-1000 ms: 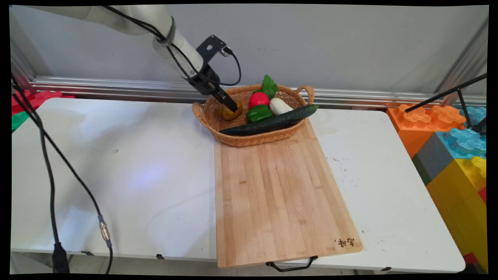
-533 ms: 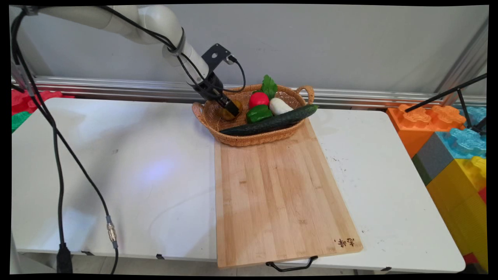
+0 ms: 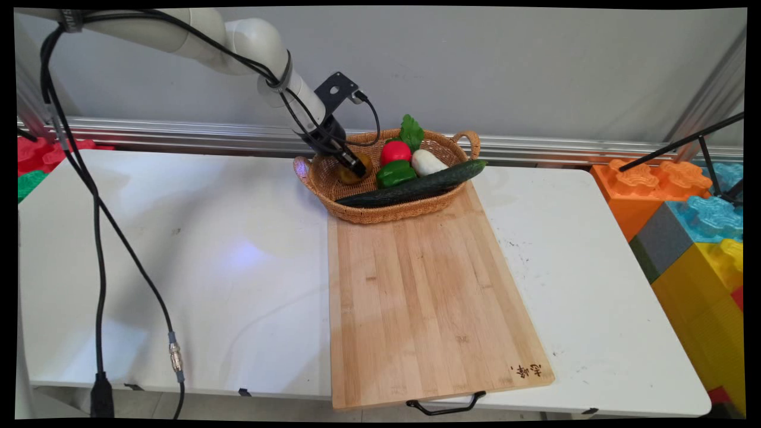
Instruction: Place the picked object on the cutting board
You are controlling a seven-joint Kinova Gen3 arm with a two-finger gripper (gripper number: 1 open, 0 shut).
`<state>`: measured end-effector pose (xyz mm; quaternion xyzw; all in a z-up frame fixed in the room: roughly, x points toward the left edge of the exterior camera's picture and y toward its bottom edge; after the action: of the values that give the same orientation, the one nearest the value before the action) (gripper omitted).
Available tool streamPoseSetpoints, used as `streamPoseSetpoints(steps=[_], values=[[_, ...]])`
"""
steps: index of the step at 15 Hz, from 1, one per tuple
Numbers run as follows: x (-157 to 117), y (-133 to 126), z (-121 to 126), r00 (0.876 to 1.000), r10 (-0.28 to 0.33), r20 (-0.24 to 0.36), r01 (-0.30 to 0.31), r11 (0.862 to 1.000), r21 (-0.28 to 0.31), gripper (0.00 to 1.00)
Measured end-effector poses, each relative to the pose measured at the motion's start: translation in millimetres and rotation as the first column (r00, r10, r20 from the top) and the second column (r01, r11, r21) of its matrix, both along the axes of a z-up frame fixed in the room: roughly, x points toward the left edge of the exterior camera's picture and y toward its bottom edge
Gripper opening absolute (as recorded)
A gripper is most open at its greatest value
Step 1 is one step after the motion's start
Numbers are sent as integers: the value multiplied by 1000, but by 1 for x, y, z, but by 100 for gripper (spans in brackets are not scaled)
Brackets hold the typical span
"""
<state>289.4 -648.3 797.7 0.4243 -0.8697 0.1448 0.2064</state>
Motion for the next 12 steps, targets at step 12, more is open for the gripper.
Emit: streamPoseSetpoints(steps=[12], values=[[-36, 29, 69, 998, -49, -40, 44, 990, -131, 0]])
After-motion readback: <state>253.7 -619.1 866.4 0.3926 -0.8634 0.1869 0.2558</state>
